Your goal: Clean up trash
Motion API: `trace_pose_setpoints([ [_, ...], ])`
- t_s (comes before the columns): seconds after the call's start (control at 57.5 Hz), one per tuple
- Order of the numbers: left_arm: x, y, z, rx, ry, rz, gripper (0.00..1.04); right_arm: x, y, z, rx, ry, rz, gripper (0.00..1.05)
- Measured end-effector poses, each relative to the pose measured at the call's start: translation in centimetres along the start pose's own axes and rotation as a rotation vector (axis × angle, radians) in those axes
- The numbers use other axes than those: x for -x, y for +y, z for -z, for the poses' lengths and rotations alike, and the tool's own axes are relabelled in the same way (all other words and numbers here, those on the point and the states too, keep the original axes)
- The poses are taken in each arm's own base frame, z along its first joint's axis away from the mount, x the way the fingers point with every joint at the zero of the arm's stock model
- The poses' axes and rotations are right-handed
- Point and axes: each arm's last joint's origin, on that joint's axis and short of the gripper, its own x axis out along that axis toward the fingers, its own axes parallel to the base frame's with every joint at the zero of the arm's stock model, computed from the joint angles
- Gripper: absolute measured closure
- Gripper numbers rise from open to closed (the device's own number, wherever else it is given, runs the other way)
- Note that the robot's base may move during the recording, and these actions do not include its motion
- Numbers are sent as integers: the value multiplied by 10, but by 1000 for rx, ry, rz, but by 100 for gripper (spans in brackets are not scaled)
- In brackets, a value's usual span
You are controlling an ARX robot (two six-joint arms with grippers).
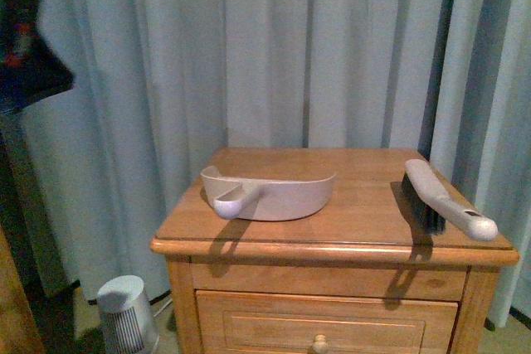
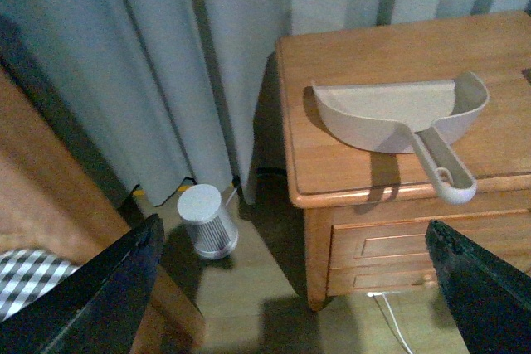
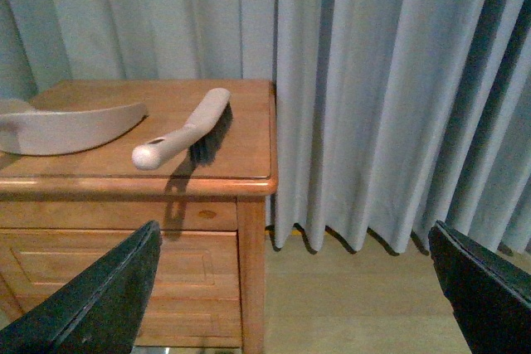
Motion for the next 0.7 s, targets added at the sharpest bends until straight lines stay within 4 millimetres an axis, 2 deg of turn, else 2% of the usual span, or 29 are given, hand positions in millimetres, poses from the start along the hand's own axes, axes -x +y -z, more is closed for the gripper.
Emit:
trace_pose_setpoints([
  [0.07, -26, -14, -18, -38, 41, 17, 8, 0, 0, 0, 0, 0, 0, 7],
  [0.139, -50, -31, -26, -70, 84, 43, 8, 0, 0, 0, 0, 0, 0, 7],
  [0.278, -90, -68, -25, -127, 174, 88, 8, 0, 0, 0, 0, 0, 0, 7],
  [0.418, -128, -94, -26, -159, 246, 95, 8, 0, 0, 0, 0, 0, 0, 7],
  [0.487, -140, -100, -27, -166, 262, 84, 8, 0, 0, 0, 0, 0, 0, 7],
  [0.696, -161, -108, -22, -167, 307, 72, 8, 0, 0, 0, 0, 0, 0, 7],
])
